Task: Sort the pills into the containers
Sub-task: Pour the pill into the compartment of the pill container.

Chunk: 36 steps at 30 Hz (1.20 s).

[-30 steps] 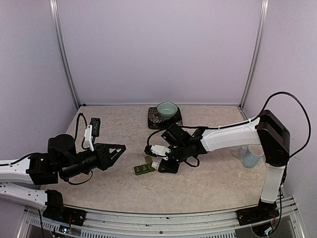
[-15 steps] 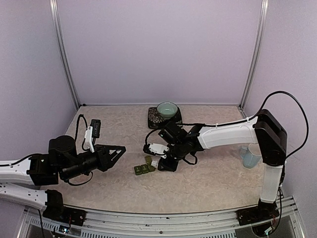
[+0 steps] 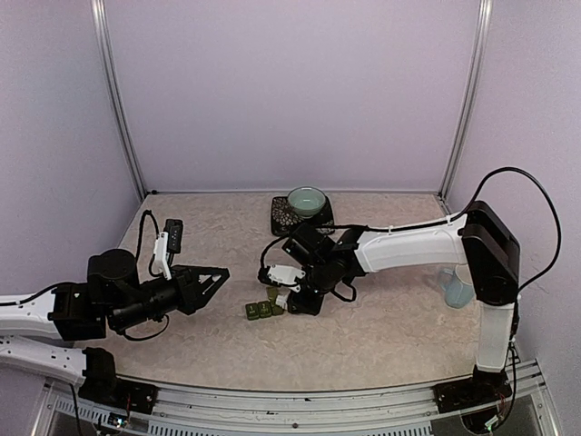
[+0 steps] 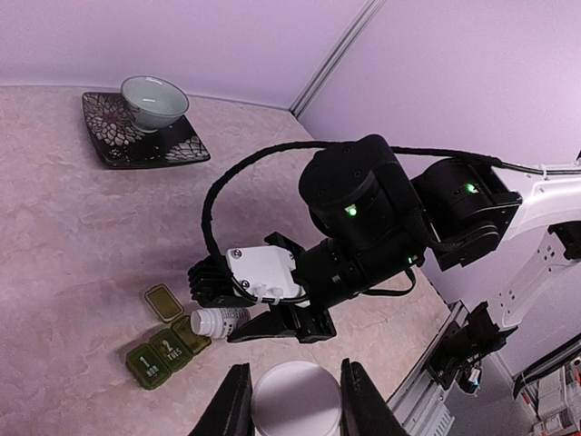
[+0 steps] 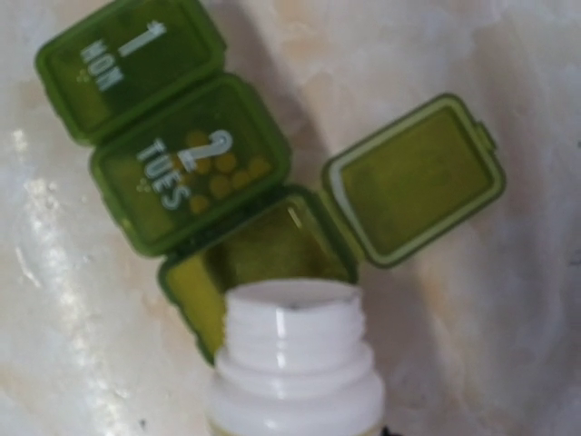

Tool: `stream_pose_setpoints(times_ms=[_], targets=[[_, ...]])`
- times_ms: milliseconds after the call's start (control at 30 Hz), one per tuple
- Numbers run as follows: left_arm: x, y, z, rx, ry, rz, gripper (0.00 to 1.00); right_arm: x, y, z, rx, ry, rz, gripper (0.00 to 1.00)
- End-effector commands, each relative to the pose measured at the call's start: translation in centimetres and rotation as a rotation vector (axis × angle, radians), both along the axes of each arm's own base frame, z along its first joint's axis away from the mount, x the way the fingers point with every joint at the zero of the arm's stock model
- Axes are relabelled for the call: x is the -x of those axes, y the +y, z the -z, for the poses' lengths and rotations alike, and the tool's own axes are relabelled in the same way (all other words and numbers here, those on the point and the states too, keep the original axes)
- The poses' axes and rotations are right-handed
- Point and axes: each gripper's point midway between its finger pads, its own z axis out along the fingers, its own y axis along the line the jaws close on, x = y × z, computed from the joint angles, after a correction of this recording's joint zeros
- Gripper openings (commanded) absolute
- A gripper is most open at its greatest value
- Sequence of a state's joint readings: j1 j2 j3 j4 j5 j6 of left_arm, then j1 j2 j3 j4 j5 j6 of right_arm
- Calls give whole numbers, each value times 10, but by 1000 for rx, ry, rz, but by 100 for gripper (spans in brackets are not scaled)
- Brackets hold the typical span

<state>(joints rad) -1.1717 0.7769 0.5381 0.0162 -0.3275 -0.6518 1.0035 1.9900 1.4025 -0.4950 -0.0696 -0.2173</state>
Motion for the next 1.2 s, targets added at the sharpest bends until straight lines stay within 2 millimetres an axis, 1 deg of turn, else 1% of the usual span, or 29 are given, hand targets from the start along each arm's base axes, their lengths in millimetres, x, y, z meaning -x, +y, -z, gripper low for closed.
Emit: stream_pose_setpoints(times_ms=[0,300,667,700,1167], targets=[[-2,2,-6,32,-9,-11,27,3,4,1,40,-16,-15,26],[-2,2,-8,32,-13,-10,27,4,5,0,98,-54,-26,27],[-1,2,-11,35,-17,-6,27,9,1,4,152,-66,-40,27],[-1,2,-11,34,-17,-6,27,7,0,3,163,-83,-34,27],[-2,1,-10,32,-16,-5,27,7,1,4,228,-125,-49,27]])
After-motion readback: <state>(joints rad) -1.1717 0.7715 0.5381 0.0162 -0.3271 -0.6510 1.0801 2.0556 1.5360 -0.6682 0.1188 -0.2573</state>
